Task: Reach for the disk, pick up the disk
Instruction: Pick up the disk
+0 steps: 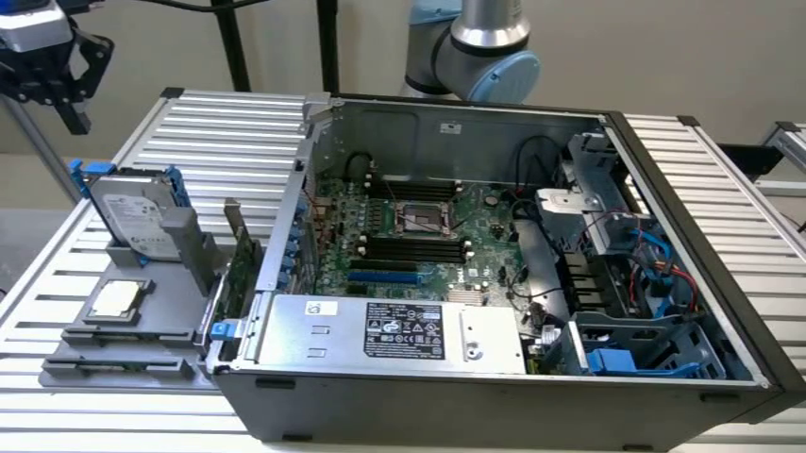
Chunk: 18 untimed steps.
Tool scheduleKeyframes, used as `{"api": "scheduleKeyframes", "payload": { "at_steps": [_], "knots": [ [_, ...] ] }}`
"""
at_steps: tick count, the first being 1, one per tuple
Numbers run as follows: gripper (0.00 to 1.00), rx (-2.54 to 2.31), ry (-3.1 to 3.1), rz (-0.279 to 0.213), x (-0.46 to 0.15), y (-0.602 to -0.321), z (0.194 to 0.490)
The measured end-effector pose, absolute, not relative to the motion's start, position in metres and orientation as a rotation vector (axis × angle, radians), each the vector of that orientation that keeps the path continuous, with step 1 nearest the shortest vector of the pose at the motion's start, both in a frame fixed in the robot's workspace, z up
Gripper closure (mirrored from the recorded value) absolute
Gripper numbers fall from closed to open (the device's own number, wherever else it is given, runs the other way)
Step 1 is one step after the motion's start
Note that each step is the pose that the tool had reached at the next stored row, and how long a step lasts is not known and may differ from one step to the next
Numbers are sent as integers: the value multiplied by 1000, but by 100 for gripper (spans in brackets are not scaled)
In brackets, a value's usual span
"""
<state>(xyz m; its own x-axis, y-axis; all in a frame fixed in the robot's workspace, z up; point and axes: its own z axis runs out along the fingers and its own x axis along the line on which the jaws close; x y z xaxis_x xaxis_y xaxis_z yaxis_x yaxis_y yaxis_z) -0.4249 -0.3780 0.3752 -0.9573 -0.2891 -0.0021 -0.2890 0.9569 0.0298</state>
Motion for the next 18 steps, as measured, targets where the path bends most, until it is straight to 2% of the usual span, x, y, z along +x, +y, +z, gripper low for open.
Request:
{"api": "scheduleKeyframes", "payload": {
  "at_steps": [18],
  "knots": [
    [89,958,-2985,-46,-425,-378,374]
  ]
}}
